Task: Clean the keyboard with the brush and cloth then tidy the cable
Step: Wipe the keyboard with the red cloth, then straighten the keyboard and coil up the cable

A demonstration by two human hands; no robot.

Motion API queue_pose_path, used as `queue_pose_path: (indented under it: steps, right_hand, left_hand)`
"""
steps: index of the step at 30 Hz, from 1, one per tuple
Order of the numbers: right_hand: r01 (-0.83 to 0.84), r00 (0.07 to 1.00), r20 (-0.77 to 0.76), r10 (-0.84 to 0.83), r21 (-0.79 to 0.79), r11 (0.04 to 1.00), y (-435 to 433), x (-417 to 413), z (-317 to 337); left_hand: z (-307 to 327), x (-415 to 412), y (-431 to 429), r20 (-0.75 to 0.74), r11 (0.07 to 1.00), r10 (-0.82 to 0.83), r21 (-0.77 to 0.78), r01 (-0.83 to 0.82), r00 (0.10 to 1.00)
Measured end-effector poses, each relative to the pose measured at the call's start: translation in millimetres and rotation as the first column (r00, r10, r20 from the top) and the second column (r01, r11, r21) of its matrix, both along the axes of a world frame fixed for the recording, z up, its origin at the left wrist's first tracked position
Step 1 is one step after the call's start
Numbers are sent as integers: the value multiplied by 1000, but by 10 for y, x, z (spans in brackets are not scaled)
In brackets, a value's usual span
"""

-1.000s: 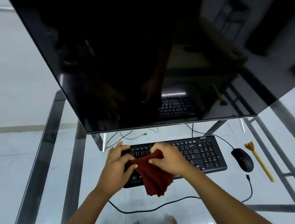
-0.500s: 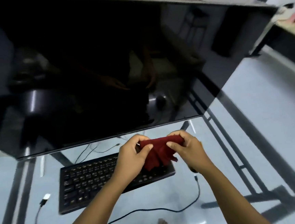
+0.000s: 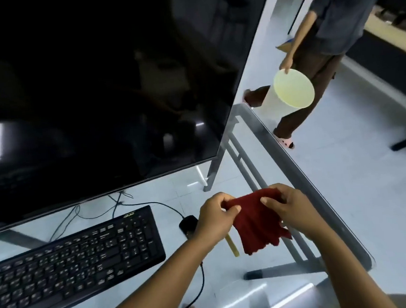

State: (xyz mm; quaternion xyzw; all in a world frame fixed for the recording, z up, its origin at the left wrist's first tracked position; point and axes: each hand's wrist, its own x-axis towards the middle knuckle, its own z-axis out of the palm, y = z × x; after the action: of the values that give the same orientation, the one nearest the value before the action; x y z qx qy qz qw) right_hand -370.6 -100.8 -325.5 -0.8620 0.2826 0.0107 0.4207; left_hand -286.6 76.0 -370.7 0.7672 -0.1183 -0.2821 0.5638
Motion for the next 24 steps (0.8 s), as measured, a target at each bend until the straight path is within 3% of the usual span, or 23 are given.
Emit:
queue_pose_path:
  steps: [5,10,15,19,24]
  right_hand:
    - [12,998,-65,-20,-127,992,-224,253,-453]
    - [29,997,-70,-42,-177,984,-268,399,-693]
    - [14,995,-90,-38,-250,968,-193,453,-706]
    - [-73,997,-37,64,-390,918,63,485,-619]
    - [-254,964,-5,268,-327,910,826,586,-580]
  left_hand:
    - [-253,93,-235,265,982,-122,172,78,957]
    - [-428,235,-281,537,938,-272,333,96,799]
    - [-468,335,-128,507,860,-436,477,180,743]
    - [-388,355,175,516,863,-410,487,136,752]
    - [-354,338,813,551,859,-364,510,42,751]
